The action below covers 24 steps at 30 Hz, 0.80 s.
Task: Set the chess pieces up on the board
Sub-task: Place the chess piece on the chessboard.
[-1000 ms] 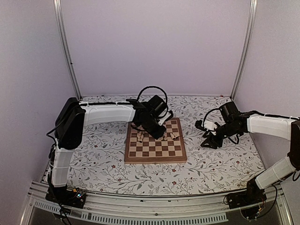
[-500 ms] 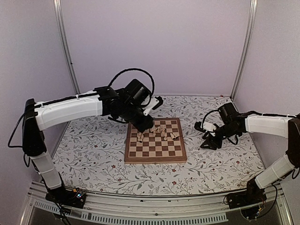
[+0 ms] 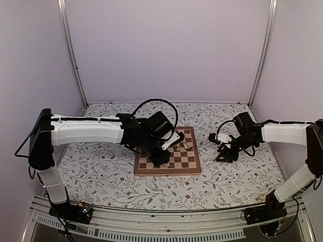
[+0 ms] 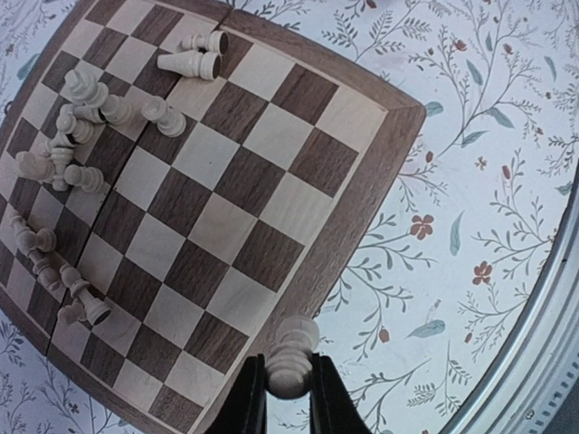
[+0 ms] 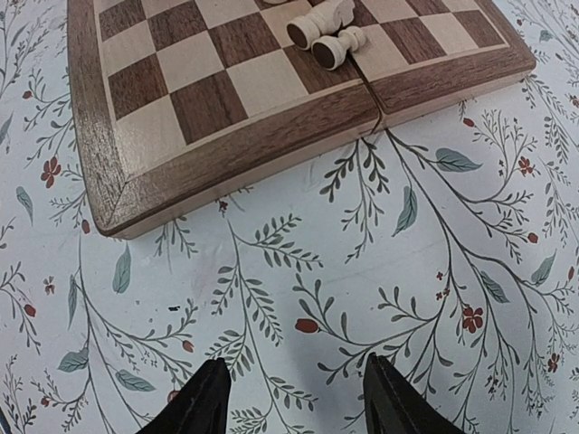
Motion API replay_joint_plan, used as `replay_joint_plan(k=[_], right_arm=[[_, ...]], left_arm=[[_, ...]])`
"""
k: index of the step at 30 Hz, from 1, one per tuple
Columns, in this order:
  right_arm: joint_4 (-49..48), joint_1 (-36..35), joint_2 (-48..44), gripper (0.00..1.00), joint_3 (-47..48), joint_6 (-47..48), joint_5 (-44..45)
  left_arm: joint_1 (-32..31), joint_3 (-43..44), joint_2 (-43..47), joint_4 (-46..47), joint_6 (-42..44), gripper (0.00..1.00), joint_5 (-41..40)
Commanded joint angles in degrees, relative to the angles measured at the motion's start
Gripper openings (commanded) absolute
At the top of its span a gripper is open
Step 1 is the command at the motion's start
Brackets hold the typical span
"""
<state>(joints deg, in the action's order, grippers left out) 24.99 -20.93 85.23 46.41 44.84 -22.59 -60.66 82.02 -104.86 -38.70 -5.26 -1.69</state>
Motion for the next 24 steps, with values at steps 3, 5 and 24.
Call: replay_joint_plan(k=[3, 5, 24], right_arm=[[-0.3, 0.1, 0.3, 0.52, -0.2, 0.2, 0.3], [-0.3, 0.2, 0.1, 0.52, -0.3, 0.2, 0.3], [0.1, 0.2, 0.4, 0.52, -0.3, 0.4, -0.2]], left_arm=[[-0.6, -0.1, -2.3, 2.9, -0.2, 0.05, -2.8], [-0.6, -0.1, -2.9, 2.9, -0.6, 0.05, -3.6], [0.3, -0.4, -4.8, 1.5, -2.4, 0.07, -4.7]])
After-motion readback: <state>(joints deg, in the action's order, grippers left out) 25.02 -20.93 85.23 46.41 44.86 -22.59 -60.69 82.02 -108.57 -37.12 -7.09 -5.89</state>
